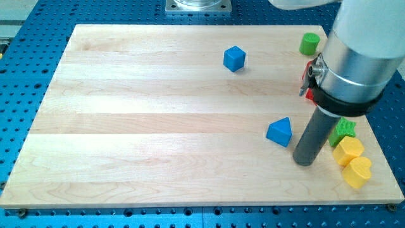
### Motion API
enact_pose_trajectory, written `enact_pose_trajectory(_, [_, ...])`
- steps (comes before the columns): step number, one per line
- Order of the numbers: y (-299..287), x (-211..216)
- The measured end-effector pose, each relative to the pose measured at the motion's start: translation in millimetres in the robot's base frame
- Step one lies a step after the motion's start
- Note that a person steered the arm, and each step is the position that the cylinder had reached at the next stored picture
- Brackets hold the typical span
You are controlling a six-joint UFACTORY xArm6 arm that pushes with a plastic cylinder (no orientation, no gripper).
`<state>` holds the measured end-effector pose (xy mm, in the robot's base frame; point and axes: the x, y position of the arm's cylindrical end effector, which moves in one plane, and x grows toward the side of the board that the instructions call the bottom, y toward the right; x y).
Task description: Place the triangle at the bottom right of the cube
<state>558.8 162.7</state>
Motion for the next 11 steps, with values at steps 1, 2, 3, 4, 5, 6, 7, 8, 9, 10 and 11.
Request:
enact_pose_trajectory(1, [-33.2, -55.4])
enact_pose_trajectory(2, [-52.1, -109.3])
enact_pose_trajectory(3, [-68.7, -86.0])
enact_pose_trajectory(4, [-72.6, -79.6])
enact_pose_trajectory(5, [-103.7, -93.1])
enact_pose_trajectory(6, [-103.3, -99.9])
enact_pose_trajectory(7, [-77.8, -102.1])
enact_pose_trajectory(8, [-79.3, -148.3])
enact_pose_trajectory(9, [-77.6, -136.2])
enact_pose_trajectory(10, [-53.3, -99.7])
enact_pose_trajectory(11, [-44.8, -142.8])
